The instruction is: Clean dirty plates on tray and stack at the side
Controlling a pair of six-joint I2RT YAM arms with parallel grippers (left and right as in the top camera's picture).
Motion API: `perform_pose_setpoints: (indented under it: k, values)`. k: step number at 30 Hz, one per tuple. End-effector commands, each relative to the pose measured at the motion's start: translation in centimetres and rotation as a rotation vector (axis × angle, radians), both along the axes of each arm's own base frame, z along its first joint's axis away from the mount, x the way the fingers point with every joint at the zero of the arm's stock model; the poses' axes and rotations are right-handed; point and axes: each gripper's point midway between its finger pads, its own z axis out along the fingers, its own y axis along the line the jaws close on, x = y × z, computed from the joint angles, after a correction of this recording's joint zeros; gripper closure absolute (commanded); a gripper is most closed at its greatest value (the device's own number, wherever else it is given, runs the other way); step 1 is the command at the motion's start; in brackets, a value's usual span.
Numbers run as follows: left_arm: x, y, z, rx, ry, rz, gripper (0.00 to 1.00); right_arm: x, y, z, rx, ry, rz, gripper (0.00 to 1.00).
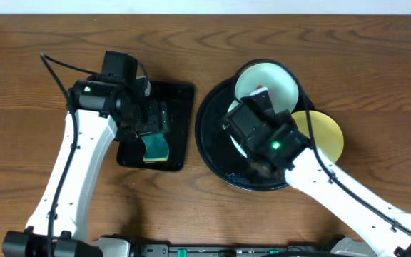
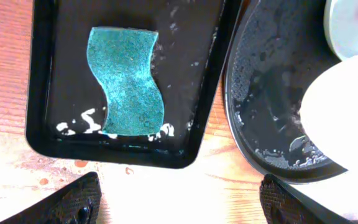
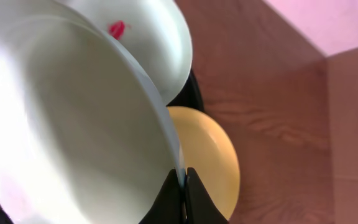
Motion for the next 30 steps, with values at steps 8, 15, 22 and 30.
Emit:
perform_pose_setpoints:
  k: [8, 15, 22, 30]
  values:
    - [0.0, 0.0, 0.6, -0.007, -0.017, -0.010, 0.17, -0.6, 0.0, 5.4, -0.001, -0.168, 0.021, 0.99]
    - [0.0, 0.0, 0.6, -0.008, -0.017, -0.010, 0.17, -0.6, 0.1, 6.0, -0.064, -0.159, 0.088, 0.99]
    - [0.0, 0.0, 0.6, -0.008, -0.017, -0.010, 0.17, -0.8, 0.5, 6.0, -0.093, -0.147, 0.124, 0.99]
    - [0.0, 0.0, 0.6, -0.007, -0.017, -0.010, 0.17, -1.1, 1.0, 6.0, -0.091, -0.148, 0.142, 0.99]
